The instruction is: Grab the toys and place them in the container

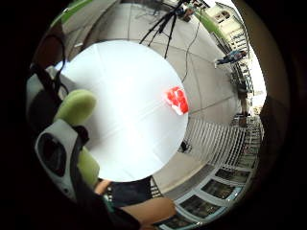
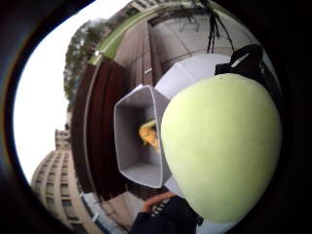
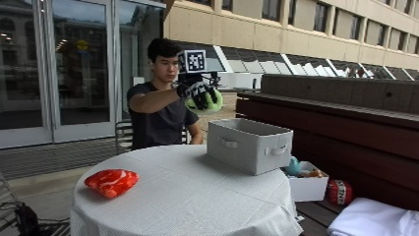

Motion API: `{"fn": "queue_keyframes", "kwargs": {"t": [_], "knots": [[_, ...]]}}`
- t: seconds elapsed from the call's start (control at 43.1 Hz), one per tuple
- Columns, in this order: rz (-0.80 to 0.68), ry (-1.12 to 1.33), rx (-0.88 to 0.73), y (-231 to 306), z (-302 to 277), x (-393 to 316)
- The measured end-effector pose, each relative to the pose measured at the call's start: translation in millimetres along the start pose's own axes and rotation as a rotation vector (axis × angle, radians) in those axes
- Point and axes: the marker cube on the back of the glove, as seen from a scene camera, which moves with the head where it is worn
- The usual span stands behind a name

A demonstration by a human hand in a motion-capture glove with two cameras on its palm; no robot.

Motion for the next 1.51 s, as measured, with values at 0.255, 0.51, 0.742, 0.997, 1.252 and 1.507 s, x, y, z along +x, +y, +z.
{"fn": "queue_keyframes", "kwargs": {"t": [0.255, 0.51, 0.742, 0.997, 1.252, 1.507], "knots": [[-0.105, 0.01, 0.061, 12, -26, -74], [-0.223, 0.027, 0.085, 30, -33, -157], [-0.318, 0.04, 0.061, 37, -21, -207], [-0.36, 0.049, 0.062, 56, -5, -250], [-0.385, 0.105, -0.14, 34, 21, -224], [-0.372, 0.062, -0.133, 31, 14, -194]]}}
